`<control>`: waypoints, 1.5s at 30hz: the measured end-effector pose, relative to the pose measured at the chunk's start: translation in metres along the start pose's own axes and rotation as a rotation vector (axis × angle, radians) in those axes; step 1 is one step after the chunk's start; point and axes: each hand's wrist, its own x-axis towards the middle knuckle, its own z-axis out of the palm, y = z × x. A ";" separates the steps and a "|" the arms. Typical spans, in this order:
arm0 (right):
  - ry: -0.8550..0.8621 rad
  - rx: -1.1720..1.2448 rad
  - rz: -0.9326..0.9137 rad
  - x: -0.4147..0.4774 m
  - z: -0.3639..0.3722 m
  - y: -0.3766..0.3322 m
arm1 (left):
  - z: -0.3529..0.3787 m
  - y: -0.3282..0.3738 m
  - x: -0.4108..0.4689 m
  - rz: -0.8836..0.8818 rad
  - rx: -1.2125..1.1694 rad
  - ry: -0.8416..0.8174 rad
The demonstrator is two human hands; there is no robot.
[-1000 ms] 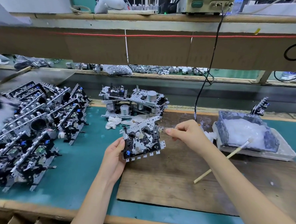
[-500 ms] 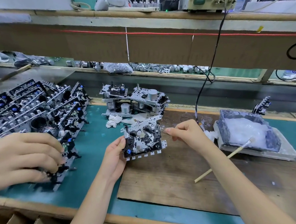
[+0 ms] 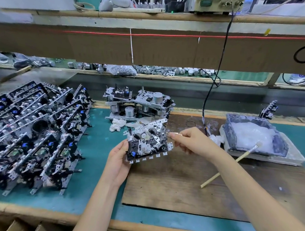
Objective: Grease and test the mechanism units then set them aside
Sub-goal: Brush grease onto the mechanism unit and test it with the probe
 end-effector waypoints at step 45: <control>0.018 -1.030 0.384 -0.095 -0.032 0.005 | -0.002 -0.004 -0.001 0.040 0.060 -0.001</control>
